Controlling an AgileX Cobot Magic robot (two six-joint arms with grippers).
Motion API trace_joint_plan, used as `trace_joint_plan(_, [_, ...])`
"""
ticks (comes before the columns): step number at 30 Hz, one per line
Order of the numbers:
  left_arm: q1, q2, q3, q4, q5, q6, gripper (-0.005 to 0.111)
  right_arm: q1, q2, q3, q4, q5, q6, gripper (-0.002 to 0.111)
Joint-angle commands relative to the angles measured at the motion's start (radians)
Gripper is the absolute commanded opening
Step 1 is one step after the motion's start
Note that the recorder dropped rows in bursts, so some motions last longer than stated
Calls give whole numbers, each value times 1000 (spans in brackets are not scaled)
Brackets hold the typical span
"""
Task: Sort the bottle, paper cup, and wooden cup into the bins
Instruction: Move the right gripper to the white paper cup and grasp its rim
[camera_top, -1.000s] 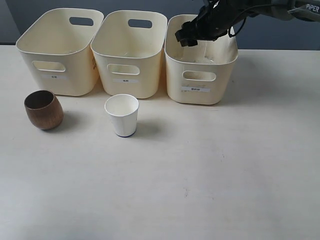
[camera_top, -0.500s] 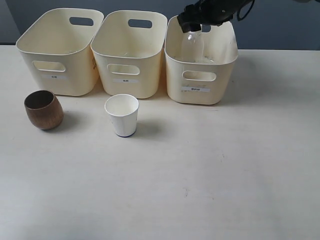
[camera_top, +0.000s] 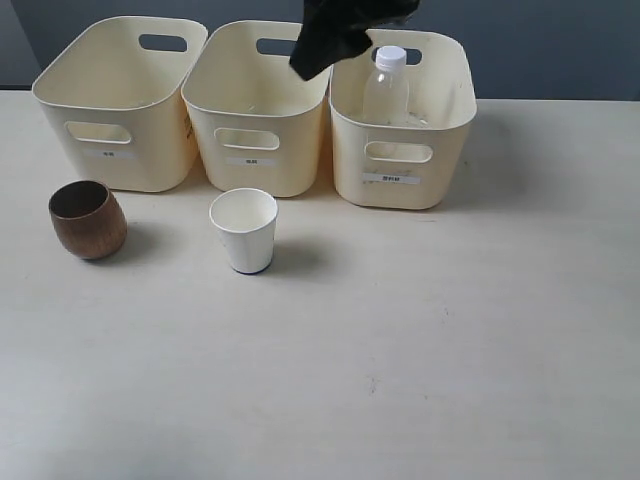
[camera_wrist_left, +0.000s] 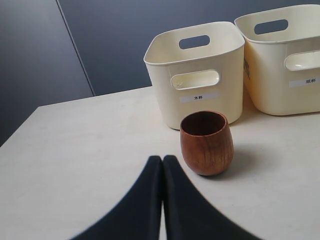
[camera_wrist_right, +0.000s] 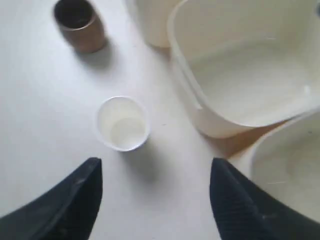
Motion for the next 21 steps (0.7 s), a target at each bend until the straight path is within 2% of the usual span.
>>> trace_joint_plan(1, [-4,5,-5,-2,-5,-1,0,89,-14,-5,7,63,-19,59])
trace_joint_plan(9, [-4,5,-5,-2,-5,-1,0,230,31,-5,-27,63,-24,59])
trace_joint_plan(16, [-4,5,-5,-2,-5,-1,0,243,126,-5,-95,63,-24,59])
trace_joint_plan(21, [-4,5,-5,-2,-5,-1,0,243,222,-5,-100,-1,-24,59])
